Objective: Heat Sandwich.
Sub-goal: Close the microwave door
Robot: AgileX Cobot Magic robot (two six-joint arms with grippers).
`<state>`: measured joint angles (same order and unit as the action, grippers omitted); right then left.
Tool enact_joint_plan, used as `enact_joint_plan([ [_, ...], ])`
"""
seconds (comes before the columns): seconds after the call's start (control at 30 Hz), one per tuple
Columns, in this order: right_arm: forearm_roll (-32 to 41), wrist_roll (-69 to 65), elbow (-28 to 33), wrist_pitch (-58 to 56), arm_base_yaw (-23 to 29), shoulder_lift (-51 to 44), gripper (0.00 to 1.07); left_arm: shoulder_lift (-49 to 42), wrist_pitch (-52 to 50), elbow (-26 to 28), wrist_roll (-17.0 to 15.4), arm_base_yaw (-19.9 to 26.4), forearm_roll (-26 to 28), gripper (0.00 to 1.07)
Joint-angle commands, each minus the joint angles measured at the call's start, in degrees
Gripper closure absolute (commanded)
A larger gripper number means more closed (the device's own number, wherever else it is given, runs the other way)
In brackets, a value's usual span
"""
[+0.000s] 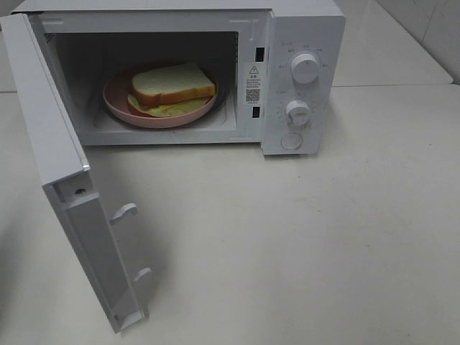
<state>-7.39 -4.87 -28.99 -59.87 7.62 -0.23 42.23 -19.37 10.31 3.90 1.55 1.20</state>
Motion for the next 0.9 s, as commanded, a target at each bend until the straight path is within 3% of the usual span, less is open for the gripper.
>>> enact_joint_plan([
  [0.03,0.2,0.6,0.1,0.5,-0.3,-1.5,0.31,4.0,-6.0,-0.3,-0.2,-0.4,-1.7,1.07],
  [0.23,0.2,0.6,0.1,0.5,-0.3,-1.5,0.31,12.7,-12.3,-0.2,-0.6,-0.5,-7.1,1.07],
  [0.4,0.2,0.6,0.1,0.5,-0.3,-1.5,0.31,21.1,-18.7,1.1,-4.4,-0.5,-8.2,1.07],
  [0.5,0.2,0.6,0.1,0.5,-0.3,-1.5,0.31,23.3,-20.6,1.7,-4.9,-0.5,-9.4,1.07],
  [0.73,0.2,0.6,0.1,0.5,-0.3,-1.5,0.31,31.7,-27.5,3.9,-10.6,-0.5,-18.8,1.07],
  [0.9,0.2,0.6,0.1,0.5,-0.3,-1.5,0.31,36.2,-31.1,5.4,-12.0,-0.5,-21.8,1.07],
])
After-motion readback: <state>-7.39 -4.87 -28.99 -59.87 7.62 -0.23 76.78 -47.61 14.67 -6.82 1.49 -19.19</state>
